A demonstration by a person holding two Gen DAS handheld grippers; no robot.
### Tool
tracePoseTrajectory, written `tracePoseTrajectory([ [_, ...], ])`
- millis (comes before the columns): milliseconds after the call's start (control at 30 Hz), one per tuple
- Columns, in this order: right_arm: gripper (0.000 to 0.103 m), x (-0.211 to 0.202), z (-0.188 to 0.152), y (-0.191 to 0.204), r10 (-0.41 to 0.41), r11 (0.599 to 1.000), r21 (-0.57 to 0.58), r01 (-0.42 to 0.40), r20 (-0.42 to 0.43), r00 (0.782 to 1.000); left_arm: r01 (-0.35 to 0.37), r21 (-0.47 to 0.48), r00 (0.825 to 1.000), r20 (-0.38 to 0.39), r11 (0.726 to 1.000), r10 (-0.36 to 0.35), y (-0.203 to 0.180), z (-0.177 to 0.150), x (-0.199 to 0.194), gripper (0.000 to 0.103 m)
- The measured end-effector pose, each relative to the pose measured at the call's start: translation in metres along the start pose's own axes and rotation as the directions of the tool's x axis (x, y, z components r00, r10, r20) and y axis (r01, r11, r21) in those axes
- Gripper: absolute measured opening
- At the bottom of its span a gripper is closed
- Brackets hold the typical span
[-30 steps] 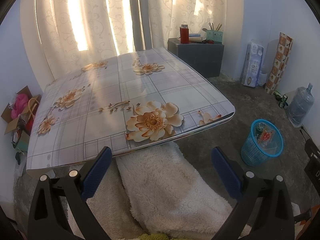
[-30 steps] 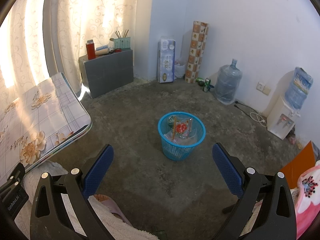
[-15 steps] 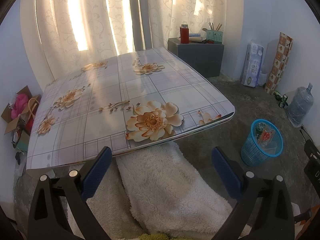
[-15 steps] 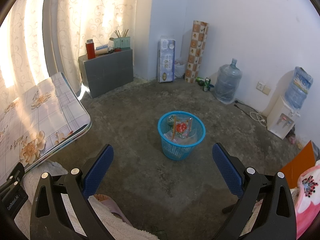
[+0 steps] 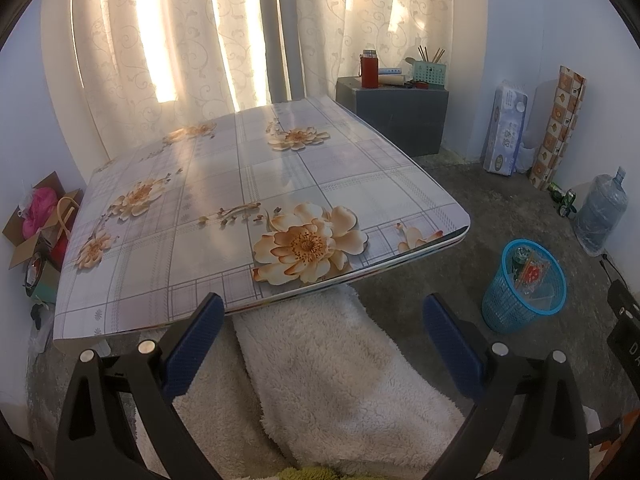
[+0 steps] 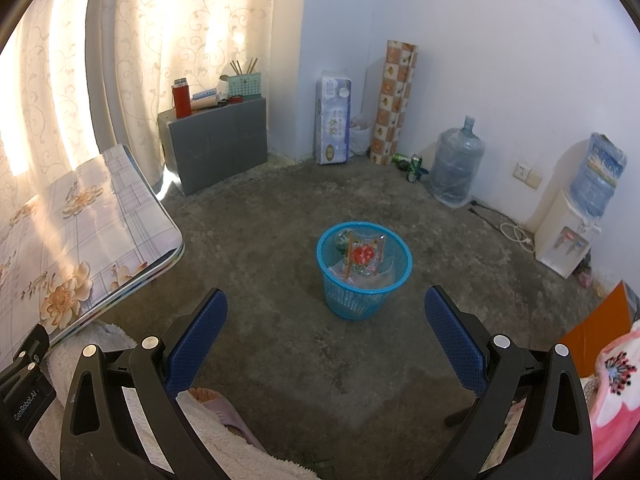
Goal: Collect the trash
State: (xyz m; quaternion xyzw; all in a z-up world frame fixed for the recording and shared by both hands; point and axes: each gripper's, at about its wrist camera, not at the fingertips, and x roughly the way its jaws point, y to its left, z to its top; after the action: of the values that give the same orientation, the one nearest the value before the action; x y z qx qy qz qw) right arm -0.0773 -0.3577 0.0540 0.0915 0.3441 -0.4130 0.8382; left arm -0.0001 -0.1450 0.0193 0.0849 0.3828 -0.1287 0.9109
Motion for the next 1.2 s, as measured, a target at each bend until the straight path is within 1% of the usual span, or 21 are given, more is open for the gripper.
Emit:
tracePoseTrajectory([
  [1200,0.095,0.0006,-0.0003,0.0001,0.004,1.000,0.003,-0.004,-0.005,1.000,0.002,-0.001,1.000,0.000,1.000,-0.002,0.0006,0.0001,0.0003,0.097],
])
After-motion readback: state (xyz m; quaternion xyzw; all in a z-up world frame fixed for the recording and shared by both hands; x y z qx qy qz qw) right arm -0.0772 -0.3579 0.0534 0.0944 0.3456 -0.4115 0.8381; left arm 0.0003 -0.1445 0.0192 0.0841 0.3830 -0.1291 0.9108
